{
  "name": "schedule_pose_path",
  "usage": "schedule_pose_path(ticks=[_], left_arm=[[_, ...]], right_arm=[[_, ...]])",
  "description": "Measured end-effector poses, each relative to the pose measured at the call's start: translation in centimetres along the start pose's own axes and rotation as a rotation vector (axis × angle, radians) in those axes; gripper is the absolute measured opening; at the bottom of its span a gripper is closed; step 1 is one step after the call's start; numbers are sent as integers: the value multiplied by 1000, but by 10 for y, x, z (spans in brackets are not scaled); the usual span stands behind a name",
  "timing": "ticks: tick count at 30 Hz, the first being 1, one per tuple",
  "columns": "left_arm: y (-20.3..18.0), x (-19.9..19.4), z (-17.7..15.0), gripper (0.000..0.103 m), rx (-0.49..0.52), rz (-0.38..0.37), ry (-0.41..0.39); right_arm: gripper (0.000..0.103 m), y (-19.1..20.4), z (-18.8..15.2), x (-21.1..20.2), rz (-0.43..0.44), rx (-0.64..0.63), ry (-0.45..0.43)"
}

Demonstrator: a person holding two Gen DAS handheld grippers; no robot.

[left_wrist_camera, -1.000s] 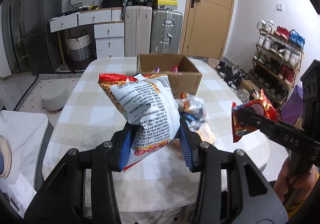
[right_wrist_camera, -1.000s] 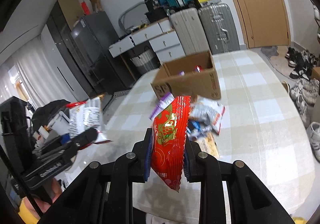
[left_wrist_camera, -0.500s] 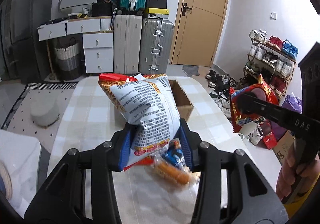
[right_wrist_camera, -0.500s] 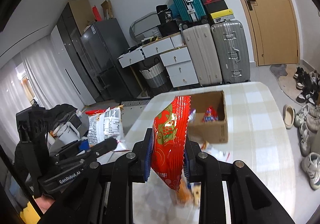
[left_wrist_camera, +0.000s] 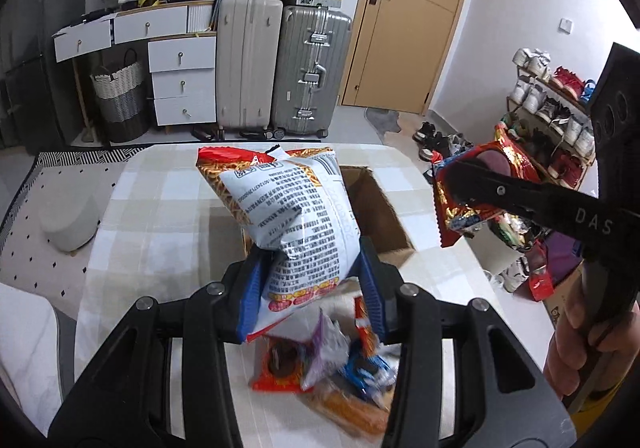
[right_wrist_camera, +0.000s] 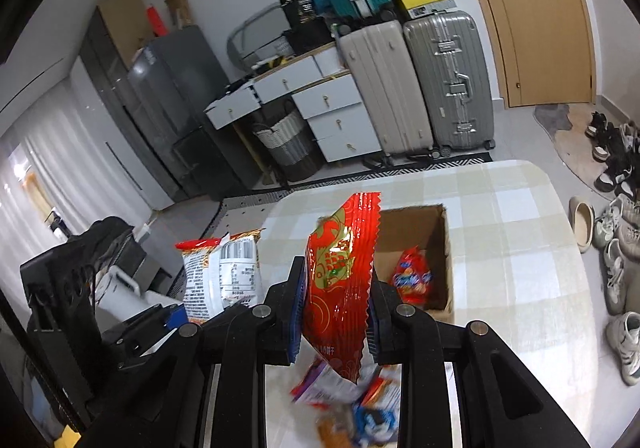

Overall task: Organize snacks
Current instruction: 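Lower both held snacks into the cardboard box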

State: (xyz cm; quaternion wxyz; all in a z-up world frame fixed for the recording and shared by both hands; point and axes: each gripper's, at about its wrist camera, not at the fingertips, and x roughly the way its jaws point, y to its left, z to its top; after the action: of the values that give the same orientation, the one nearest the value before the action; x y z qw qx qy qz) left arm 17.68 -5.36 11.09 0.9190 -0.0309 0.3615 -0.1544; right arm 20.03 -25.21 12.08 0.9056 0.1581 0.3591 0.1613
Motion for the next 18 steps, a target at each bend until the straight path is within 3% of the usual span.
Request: schedule_pose_path(ticks=[10,18], left_arm=[[20,112,42,40,-3,9,69],[26,194,56,40,-1,4,136]], right_arm=[[25,-36,21,72,-31,18,62],[25,-57,18,127,-41,31,140]])
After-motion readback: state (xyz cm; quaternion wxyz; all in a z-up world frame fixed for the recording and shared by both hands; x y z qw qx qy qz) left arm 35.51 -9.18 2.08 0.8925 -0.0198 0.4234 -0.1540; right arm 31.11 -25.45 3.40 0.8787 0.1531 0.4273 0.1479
